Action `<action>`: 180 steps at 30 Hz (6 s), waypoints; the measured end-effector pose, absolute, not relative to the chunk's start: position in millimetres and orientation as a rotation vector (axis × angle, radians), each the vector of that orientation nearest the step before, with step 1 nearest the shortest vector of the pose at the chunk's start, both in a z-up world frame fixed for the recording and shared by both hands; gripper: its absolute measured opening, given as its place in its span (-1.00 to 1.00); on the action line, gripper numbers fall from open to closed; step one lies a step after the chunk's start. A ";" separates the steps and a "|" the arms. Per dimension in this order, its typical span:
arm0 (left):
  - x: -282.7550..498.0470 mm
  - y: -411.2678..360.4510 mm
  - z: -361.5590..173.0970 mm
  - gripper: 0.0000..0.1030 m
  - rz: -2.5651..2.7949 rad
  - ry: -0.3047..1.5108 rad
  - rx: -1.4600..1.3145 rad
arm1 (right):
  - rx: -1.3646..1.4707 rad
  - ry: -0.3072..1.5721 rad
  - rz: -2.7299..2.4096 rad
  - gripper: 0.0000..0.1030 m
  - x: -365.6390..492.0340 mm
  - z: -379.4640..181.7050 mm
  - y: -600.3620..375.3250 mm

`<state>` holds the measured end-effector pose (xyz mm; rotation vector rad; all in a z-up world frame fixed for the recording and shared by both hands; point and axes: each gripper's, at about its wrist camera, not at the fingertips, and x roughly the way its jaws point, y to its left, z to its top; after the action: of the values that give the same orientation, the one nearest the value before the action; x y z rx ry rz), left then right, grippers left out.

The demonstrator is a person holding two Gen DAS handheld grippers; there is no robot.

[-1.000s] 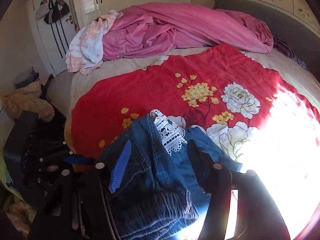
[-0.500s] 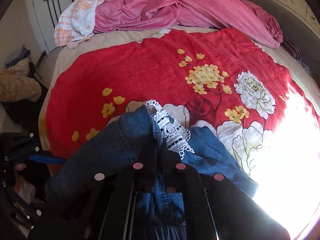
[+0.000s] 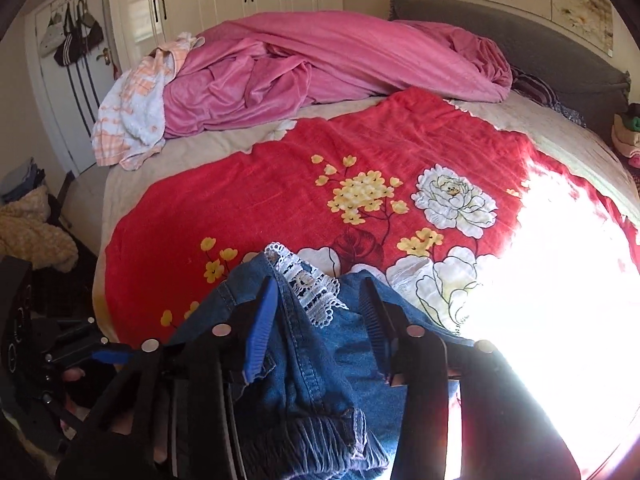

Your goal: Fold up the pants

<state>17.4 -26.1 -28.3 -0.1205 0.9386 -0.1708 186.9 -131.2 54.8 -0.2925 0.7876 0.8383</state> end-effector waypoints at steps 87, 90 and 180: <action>82.5 -15.1 -29.3 0.69 -0.191 0.941 -0.215 | 0.148 0.996 0.781 0.90 116.7 0.6 -224.3; 84.2 -14.8 -29.6 0.69 -0.196 0.941 -0.219 | 0.179 0.985 0.762 0.90 120.3 2.6 -229.3; 198.7 25.7 -4.1 0.68 -0.106 0.848 -0.158 | -0.026 0.853 0.557 0.83 242.3 8.5 -170.6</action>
<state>198.7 25.6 -4.1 -0.1584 0.8484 -0.1064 242.3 -170.6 8.5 -0.0259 0.8532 0.5575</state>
